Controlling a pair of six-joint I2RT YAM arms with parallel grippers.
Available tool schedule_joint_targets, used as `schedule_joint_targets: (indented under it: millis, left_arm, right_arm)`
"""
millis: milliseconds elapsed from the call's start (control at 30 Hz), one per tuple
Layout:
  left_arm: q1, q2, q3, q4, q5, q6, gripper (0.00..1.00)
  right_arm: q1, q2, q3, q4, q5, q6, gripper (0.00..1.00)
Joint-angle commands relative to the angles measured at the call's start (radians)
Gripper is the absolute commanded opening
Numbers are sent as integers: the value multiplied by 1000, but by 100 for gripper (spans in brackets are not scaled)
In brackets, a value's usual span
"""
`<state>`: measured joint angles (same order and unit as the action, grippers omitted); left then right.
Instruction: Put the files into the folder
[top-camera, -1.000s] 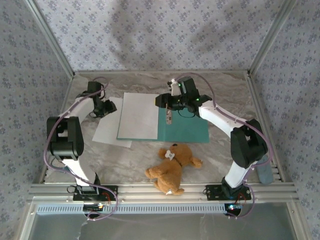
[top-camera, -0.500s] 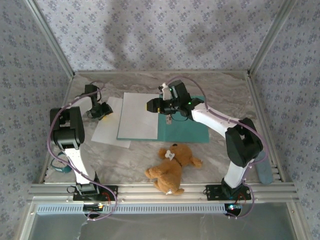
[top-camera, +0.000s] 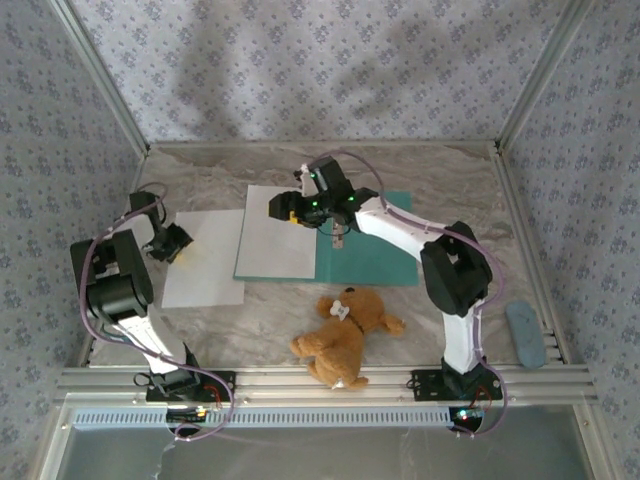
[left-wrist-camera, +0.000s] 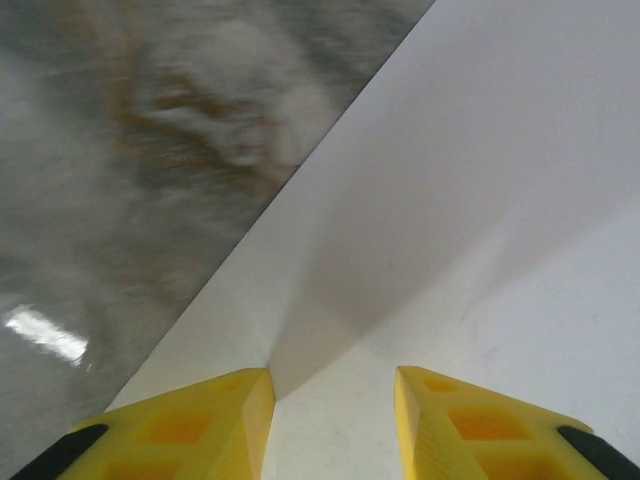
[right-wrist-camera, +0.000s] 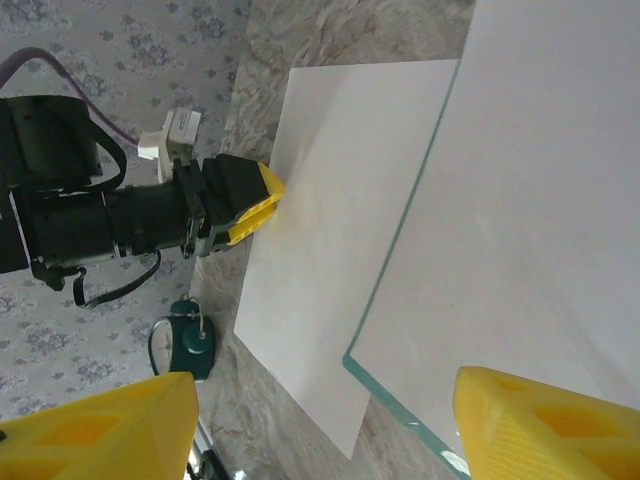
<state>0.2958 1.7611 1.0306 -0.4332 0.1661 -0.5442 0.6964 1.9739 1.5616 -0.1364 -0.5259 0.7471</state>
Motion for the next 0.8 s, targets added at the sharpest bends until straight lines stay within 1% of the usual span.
schedule_joint_targets:
  millis: [0, 133, 267, 333, 433, 567, 767]
  left_arm:
    - [62, -31, -59, -34, -37, -47, 39]
    - [109, -38, -59, -49, -38, -57, 39]
    - [100, -95, -63, -66, -27, -56, 39]
    - [69, -138, -71, -70, -18, -50, 39]
    - [-9, -186, -84, -68, 5, -49, 39]
    - [-97, -192, -105, -33, 7, -65, 39]
    - [-109, -94, -78, 19, 15, -82, 38]
  right_arm:
    - [41, 63, 99, -40, 7, 30, 70]
    - [79, 138, 187, -72, -6, 37, 69]
    - [107, 190, 241, -97, -19, 42, 68]
    - [115, 206, 265, -125, -18, 27, 66]
    - [125, 217, 286, -173, 9, -12, 66]
    - [125, 240, 294, -164, -7, -13, 66]
    - [129, 284, 341, -164, -11, -11, 65]
